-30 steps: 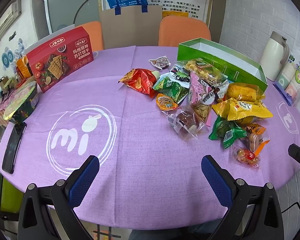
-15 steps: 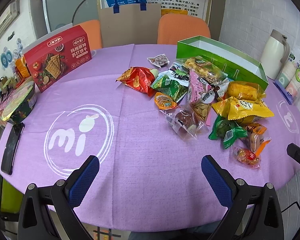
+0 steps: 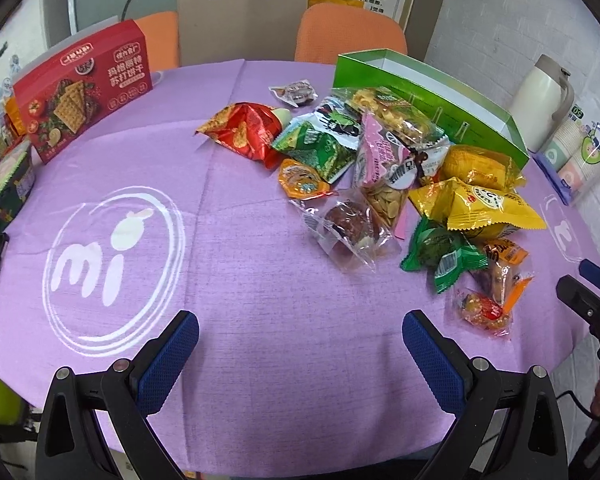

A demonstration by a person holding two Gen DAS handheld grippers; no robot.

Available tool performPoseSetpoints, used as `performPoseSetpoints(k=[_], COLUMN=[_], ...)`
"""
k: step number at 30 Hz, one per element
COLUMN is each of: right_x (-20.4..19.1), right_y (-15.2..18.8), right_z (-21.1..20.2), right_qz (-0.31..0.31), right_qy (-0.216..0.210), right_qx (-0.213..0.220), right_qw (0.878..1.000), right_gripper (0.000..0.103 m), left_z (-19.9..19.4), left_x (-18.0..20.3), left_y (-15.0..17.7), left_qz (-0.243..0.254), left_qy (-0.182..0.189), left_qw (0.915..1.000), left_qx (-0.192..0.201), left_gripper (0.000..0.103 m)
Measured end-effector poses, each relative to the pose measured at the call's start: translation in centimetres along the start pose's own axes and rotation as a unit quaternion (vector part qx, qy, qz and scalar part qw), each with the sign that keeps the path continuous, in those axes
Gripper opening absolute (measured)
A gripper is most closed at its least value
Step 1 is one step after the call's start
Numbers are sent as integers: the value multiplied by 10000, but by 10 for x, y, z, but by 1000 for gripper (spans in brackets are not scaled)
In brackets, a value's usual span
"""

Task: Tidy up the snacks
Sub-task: 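Grasp the large yellow snack bag with both grippers together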

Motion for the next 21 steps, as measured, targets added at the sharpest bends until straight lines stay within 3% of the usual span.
performPoseSetpoints(k=[2,4,8,12,18,20,21], right_x=[1,3,5,22,24,15,10], right_y=[-5,-10,-10,-12,-19,-18,-17], right_z=[3,4,13,27,22,18,18], right_qz=[-60,-207,-458,-105,265,38,-29], right_qy=[-132,-3,-80,-188,-680,-771,-886], right_qx=[195,421,260,52,218,219,196], right_qw=[9997,9989,9986,9998,9971,9968,9959], right_gripper=[103,103,103,103,103,101,99], left_z=[2,0,-10,-22,-8,0,2], left_x=[7,14,38,79,118,113,109], left_y=[-2,-8,-24,-44,-54,-56,-58], left_qz=[-6,40,235,658,1256,1160,1065], left_qy=[239,395,924,1552,1835,1964,2043], left_qw=[9997,9992,9954,9854,9750,9735,9729], left_qx=[-68,-48,42,235,22,-150,-198], left_gripper=[103,102,95,93,71,51,48])
Point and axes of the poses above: each gripper's, at about its wrist camera, not at the fingertips, and z roughly the way its jaws point, x to its right, y to its underside, the point moved 7 cm from there along z, roughly the way its jaws point, and after that the axes turned 5 degrees about x, right-handed, at the moved point
